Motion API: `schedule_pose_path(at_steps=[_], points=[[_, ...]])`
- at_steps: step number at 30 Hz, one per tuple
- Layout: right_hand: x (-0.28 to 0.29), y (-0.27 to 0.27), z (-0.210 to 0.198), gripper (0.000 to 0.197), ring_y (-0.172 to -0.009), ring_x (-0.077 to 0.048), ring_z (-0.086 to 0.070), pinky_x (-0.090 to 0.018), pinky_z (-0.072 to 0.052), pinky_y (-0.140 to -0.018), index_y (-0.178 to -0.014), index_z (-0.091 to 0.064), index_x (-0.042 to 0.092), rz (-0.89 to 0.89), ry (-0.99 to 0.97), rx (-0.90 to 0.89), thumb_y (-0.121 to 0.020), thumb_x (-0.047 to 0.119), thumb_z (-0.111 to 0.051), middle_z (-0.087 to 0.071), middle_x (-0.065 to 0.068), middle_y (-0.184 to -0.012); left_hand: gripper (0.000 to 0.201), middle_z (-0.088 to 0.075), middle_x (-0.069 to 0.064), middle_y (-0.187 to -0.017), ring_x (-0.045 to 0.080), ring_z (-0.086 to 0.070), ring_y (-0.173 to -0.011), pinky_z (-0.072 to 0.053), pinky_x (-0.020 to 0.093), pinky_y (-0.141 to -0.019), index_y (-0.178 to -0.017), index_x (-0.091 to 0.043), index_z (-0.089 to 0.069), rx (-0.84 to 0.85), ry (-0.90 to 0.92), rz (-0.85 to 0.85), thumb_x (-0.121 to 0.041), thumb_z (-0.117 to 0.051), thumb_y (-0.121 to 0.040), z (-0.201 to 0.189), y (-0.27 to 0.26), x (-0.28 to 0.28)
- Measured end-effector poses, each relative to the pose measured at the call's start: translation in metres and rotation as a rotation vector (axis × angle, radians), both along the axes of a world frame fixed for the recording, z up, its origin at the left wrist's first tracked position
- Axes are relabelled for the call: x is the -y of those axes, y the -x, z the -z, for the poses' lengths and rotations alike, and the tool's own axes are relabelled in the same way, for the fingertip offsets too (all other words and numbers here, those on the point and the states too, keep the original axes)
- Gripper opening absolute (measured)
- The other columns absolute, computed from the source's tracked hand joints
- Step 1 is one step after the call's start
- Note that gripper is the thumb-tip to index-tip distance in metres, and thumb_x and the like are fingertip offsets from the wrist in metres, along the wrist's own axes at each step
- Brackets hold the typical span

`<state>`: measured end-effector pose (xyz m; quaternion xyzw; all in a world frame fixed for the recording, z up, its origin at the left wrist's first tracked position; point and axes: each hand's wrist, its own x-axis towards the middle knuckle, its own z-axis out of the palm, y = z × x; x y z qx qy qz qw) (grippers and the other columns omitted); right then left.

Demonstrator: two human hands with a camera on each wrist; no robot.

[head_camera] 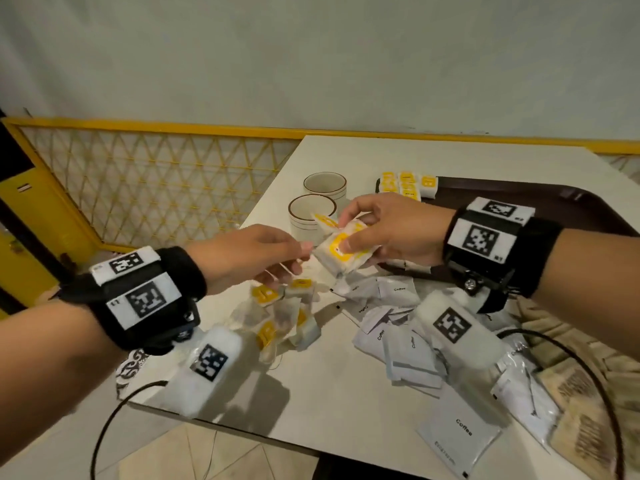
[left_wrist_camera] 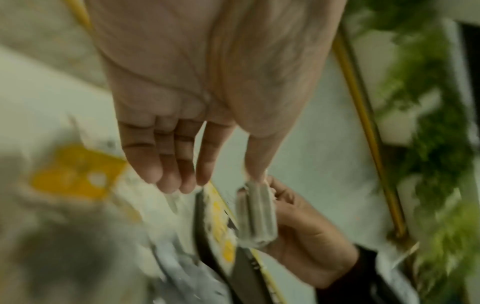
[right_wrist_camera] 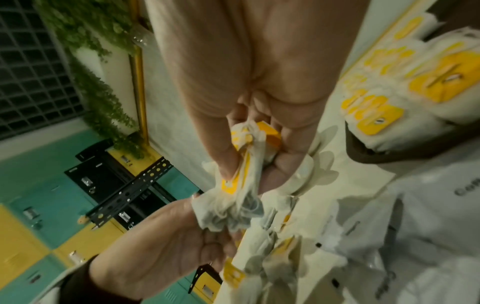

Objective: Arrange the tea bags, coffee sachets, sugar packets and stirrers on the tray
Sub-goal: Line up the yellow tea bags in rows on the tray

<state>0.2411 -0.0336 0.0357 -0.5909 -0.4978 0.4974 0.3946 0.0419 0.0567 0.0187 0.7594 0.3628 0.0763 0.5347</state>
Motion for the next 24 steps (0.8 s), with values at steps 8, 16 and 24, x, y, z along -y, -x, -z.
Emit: schedule_pose_path(at_steps=[8,16,24], points=[[0.011,0.001,0.006,0.034,-0.066,-0.011,-0.068,-0.021,-0.053,-0.051,-0.112,-0.054,0.007,0.126,0.014,-0.105,-0.083,-0.006,-0.066,-0.065,-0.008,-0.092,0.027,-0.066,0.012,-0.087,0.019,-0.066,-0.067,-0.058,0.027,-0.062,-0.108,-0.006,-0.055,0.178,0.265,-0.024,-0.016,-0.066,-0.085,0.001,-0.037,0.015],[0.014,-0.005,0.008,0.006,-0.075,-0.017,-0.065,-0.035,-0.059,-0.069,-0.089,-0.058,0.016,0.189,0.098,-0.196,-0.089,0.017,-0.064,-0.065,-0.005,-0.085,0.018,-0.057,0.013,-0.09,0.013,-0.058,-0.069,-0.056,0.026,-0.054,-0.096,-0.003,-0.058,0.165,0.192,0.071,-0.009,-0.067,-0.082,0.008,-0.039,0.017],[0.005,-0.004,-0.001,0.021,-0.08,-0.023,-0.062,-0.035,-0.059,-0.056,-0.11,-0.058,0.012,0.282,0.103,-0.487,-0.092,0.001,-0.055,-0.061,-0.013,-0.104,0.022,-0.064,0.008,-0.086,0.013,-0.064,-0.068,-0.059,0.029,-0.061,-0.094,-0.006,-0.061,0.266,0.261,0.07,-0.012,-0.071,-0.075,0.003,-0.011,0.004]])
